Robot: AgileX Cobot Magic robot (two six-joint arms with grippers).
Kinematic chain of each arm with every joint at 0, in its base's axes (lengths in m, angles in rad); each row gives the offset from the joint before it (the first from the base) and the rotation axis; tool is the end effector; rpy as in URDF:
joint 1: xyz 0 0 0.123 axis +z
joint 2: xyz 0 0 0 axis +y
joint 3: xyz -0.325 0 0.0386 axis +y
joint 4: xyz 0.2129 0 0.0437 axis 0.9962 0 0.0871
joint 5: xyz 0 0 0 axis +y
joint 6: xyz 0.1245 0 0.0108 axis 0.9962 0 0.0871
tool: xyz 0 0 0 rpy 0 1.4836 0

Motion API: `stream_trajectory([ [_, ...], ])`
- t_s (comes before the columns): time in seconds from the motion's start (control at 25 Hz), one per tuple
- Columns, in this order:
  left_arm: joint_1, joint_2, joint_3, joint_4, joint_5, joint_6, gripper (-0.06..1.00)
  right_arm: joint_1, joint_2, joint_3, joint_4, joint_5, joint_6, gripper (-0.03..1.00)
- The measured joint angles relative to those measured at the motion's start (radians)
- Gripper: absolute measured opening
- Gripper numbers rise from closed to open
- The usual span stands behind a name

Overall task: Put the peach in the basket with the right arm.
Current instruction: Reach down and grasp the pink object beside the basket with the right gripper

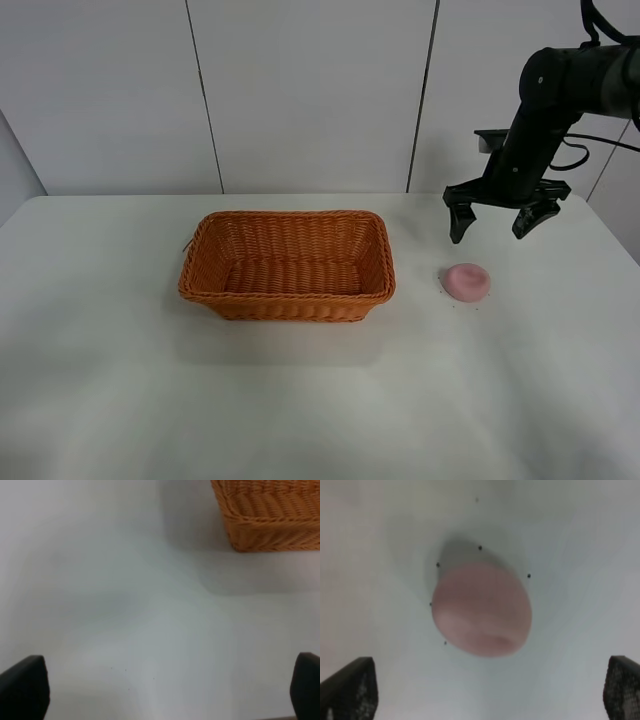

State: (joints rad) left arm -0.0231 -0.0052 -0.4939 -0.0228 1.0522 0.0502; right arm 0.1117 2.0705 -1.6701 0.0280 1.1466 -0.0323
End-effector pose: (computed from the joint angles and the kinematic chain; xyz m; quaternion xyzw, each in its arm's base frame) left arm -0.0476 -0.0014 0.2440 0.0316 0.8506 -0.0043 0.5248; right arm 0.4135 0.0496 0.2229 -0.0668 0.9961 0.0152 0.0549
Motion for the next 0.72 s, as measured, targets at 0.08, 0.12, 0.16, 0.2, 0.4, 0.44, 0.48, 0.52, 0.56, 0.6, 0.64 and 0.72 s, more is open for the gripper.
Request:
stream_trajectory([
  [0.08,0.000,0.000,0.000,0.000,0.000,0.000,0.99,0.000,0.029,-0.001,-0.002,-0.013,0.000,0.69],
  [0.12,0.000,0.000,0.000,0.000,0.000,0.000,0.99,0.000,0.043,-0.001,-0.003,-0.021,0.000,0.69],
  [0.16,0.000,0.000,0.000,0.000,0.000,0.000,0.99,0.000,0.062,-0.001,-0.003,-0.029,0.000,0.69],
  [0.2,0.000,0.000,0.000,0.000,0.000,0.000,0.99,0.000,0.080,-0.001,-0.003,-0.036,0.000,0.69],
  [0.4,0.000,0.000,0.000,0.000,0.000,0.000,0.99,0.000,0.159,-0.001,-0.003,-0.056,0.000,0.69],
  [0.44,0.000,0.000,0.000,0.000,0.000,0.000,0.99,0.000,0.172,-0.001,-0.003,-0.056,0.000,0.69],
  [0.48,0.000,0.000,0.000,0.000,0.000,0.000,0.99,0.000,0.184,-0.001,-0.003,-0.058,0.000,0.69],
  [0.52,0.000,0.000,0.000,0.000,0.000,0.000,0.99,0.000,0.192,-0.001,-0.003,-0.061,0.000,0.69],
  [0.56,0.000,0.000,0.000,0.000,0.000,0.000,0.99,0.000,0.200,-0.001,-0.003,-0.063,0.000,0.69],
  [0.6,0.000,0.000,0.000,0.000,0.000,0.000,0.99,0.000,0.206,-0.001,-0.003,-0.064,0.000,0.69],
  [0.64,0.000,0.000,0.000,0.000,0.000,0.000,0.99,0.000,0.212,-0.001,-0.002,-0.064,0.000,0.69],
  [0.72,0.000,0.000,0.000,0.000,0.000,0.000,0.99,0.000,0.218,-0.001,0.001,-0.064,0.000,0.69],
])
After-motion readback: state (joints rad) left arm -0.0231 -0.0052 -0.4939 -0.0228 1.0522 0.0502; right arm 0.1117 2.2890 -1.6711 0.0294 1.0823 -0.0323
